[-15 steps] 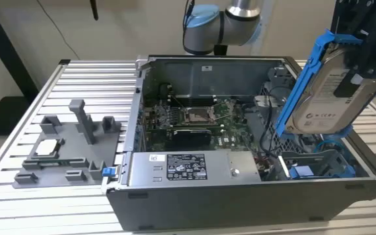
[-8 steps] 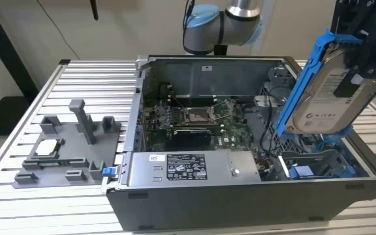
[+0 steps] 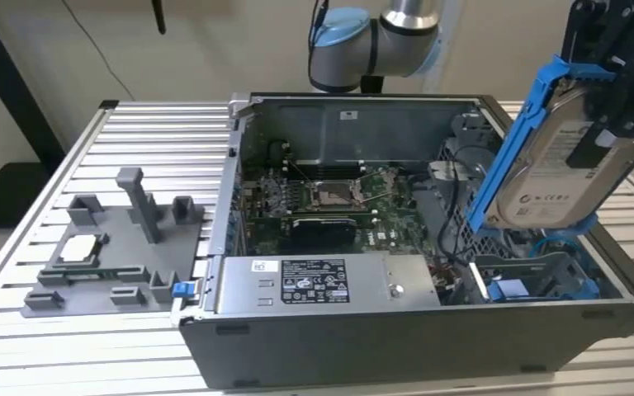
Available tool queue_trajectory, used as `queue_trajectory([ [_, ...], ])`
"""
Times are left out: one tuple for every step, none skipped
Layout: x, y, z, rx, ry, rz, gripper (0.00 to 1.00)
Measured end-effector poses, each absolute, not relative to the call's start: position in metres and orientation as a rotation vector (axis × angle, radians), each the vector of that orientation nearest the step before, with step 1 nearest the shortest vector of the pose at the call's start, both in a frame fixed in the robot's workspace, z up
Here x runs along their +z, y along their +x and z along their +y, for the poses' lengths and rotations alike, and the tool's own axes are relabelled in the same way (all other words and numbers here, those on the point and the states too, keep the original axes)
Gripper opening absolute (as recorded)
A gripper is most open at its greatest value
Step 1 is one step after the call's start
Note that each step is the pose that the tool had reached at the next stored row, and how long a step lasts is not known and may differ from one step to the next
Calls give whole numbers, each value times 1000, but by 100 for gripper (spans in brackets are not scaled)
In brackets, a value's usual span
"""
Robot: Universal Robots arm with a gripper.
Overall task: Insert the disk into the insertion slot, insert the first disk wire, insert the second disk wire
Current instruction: 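Insert the disk into the insertion slot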
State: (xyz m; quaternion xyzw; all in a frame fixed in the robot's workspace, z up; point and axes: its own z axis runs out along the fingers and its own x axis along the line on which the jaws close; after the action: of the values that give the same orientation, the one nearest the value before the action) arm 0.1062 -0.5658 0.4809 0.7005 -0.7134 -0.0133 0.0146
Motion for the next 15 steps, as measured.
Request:
queue_trajectory([
  [480,107,-566,-41,2180,-2221,0],
  [480,108,-567,-41,2181,-2221,0],
  [479,110,-568,-42,2181,-2221,0],
  [478,111,-569,-42,2181,-2221,0],
  [477,112,-570,-42,2181,-2221,0],
  [476,114,-571,-42,2181,-2221,0],
  [475,115,-571,-43,2181,-2221,0],
  [474,116,-572,-43,2181,-2221,0],
  [473,118,-574,-43,2181,-2221,0],
  [472,119,-575,-43,2181,-2221,0],
  [471,120,-576,-43,2182,-2221,0],
  [470,121,-577,-44,2182,-2222,0],
  [469,122,-577,-44,2182,-2222,0],
  [467,123,-578,-44,2182,-2222,0],
  [466,124,-578,-44,2182,-2222,0],
])
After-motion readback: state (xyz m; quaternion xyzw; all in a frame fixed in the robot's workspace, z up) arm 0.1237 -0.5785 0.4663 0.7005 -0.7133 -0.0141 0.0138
